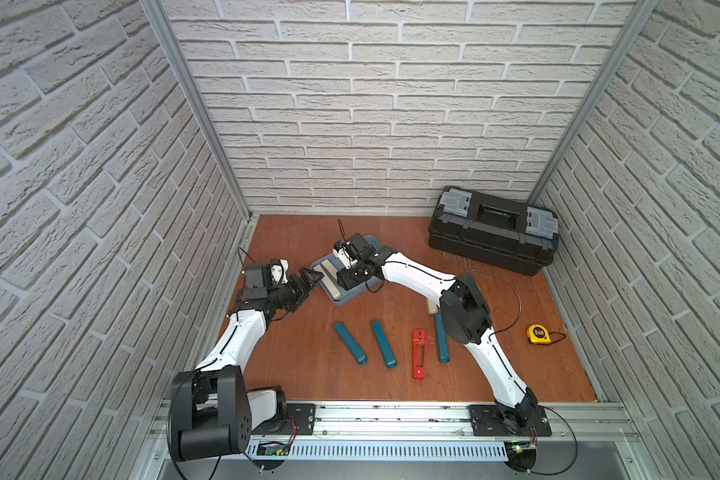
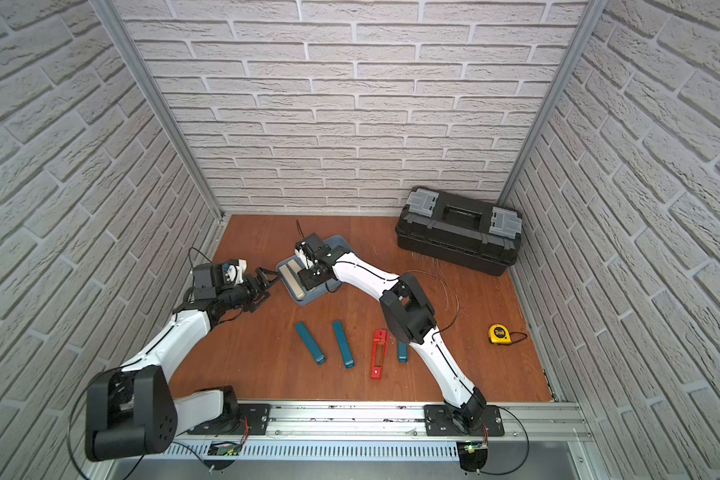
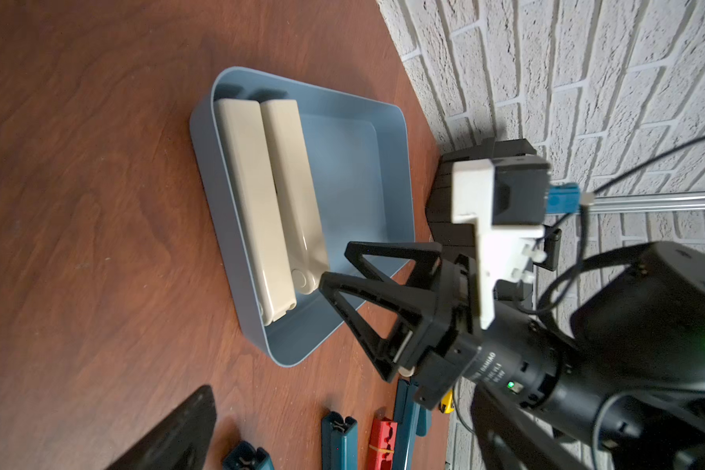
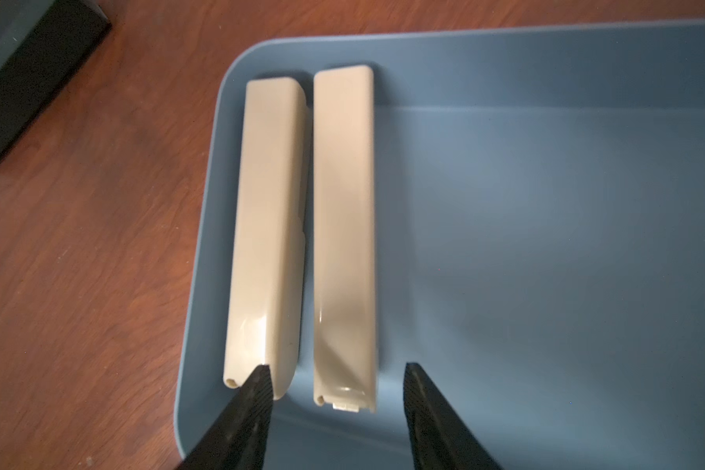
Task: Put the pruning pliers into the storage box
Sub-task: Place the pruning pliers in the storage box.
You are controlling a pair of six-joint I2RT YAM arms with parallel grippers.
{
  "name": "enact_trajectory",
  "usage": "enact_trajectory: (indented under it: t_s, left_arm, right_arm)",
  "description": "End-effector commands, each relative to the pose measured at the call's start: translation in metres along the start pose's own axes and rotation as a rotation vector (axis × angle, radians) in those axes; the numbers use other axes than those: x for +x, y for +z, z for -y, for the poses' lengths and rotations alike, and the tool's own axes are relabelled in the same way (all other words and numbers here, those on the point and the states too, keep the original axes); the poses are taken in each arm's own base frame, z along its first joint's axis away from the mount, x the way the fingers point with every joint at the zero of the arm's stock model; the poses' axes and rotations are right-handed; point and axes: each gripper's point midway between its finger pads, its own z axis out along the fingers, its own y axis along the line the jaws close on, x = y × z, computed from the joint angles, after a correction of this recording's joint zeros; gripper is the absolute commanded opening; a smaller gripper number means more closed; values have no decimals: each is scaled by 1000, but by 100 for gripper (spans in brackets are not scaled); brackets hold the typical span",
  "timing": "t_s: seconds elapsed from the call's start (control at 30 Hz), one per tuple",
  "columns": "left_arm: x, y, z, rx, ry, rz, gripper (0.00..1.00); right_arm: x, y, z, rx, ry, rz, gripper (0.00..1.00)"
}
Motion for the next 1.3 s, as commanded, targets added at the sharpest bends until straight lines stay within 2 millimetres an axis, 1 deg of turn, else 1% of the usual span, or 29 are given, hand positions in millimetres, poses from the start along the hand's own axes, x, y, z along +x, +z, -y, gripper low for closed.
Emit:
enact_trajectory:
  t_s: [0.0,0.1,0.2,0.27,0.43,0.6,0.8,1.03,1.27]
  left_arm:
    - [-1,2,-1,7,17,4,98]
    - [-1,2,-1,8,16,5,98]
    - [0,2,0,8,16,7,98]
    - [-1,1,0,8,17,8,98]
    - [-2,2,2,11,18,3,98]
    - [-3,4,1,8,18,3,98]
    - [-5,5,1,11,17,5,98]
    - [-3,9,-3,11,8,-1,98]
    - [-2,9,-3,12,7,-1,98]
  right_arm:
    - [-28,-28,9,45,-19,104,54]
    - [-30,-21,18,52,-4,102,49]
    - [-29,-11,24,63,-7,89,40]
    - [-29,-5,27,76,-17,83,37]
    - [-29,11,34,101,-31,91,37]
    - [-26,25,34,97,-28,67,37]
    - [-22,33,33,84,-17,56,37]
    - [-15,44,29,56,-7,31,38]
    - [-14,48,25,32,9,28,38]
